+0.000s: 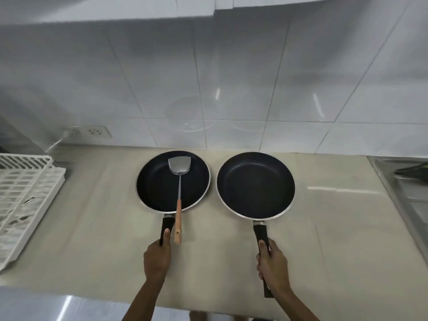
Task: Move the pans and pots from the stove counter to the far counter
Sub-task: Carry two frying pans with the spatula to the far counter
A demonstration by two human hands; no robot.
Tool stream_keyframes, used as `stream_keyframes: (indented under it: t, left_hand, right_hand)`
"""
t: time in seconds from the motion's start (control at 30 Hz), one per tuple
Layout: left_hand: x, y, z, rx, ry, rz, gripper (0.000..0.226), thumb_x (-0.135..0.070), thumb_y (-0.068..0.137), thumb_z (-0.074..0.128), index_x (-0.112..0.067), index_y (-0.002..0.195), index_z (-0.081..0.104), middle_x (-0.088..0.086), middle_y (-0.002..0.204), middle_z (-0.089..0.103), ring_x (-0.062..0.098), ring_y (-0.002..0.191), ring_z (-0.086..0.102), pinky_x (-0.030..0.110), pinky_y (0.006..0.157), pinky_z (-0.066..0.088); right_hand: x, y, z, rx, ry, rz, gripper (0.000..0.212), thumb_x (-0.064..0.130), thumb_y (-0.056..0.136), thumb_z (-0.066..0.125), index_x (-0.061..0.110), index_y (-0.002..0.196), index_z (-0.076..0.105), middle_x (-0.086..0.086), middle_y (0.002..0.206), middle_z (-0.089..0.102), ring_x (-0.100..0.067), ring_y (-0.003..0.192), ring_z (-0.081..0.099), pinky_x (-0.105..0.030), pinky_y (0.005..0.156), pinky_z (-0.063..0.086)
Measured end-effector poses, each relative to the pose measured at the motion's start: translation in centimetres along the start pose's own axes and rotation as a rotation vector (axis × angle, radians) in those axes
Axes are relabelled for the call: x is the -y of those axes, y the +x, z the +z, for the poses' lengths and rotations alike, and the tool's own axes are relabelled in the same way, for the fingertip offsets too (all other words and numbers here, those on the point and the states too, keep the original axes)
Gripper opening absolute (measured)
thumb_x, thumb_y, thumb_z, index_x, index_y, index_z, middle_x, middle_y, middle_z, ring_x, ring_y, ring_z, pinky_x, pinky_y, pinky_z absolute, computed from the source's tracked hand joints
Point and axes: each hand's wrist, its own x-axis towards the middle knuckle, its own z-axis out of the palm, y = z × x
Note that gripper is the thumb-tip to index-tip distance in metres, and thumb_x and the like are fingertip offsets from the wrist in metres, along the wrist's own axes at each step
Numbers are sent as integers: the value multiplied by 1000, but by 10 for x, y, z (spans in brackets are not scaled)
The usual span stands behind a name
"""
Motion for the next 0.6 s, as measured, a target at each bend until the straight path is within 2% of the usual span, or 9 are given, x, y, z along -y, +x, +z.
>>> stream_keyframes:
  t: [0.1, 0.27, 0.47, 0.6]
  left_hand:
    - [2, 14, -7, 26, 4, 30, 78, -68, 95, 33, -4, 59, 60, 12, 62, 65, 27, 61, 61, 35, 55, 42]
    - [10, 29, -12, 77, 11, 73, 79, -66, 97, 31, -2, 64, 61, 12, 64, 65, 25, 61, 59, 31, 51, 35]
    - [10, 45, -22, 155, -15, 108, 75, -65, 97, 34, -2, 65, 60, 14, 69, 66, 29, 65, 61, 34, 56, 41]
    - [1, 48, -22, 226, -81, 73, 70, -62, 98, 36, -5, 63, 55, 13, 63, 62, 29, 60, 59, 36, 60, 47]
  right_hand:
    - [-3, -9, 19, -40, -28, -18, 17, 29, 104, 50, 18, 98, 62, -5, 59, 59, -12, 40, 52, -28, 40, 48]
    - [-6, -15, 45, -104, -27, -38, 16, 29, 104, 49, 24, 94, 61, -9, 62, 59, -14, 42, 52, -29, 41, 48]
    - [-8, -13, 62, -166, -27, -22, 17, 29, 105, 48, 21, 101, 62, -11, 64, 61, -13, 42, 53, -26, 40, 47]
    - [-8, -4, 61, -179, -66, -18, 22, 29, 104, 48, 16, 95, 62, -11, 64, 61, -14, 41, 53, -29, 40, 47]
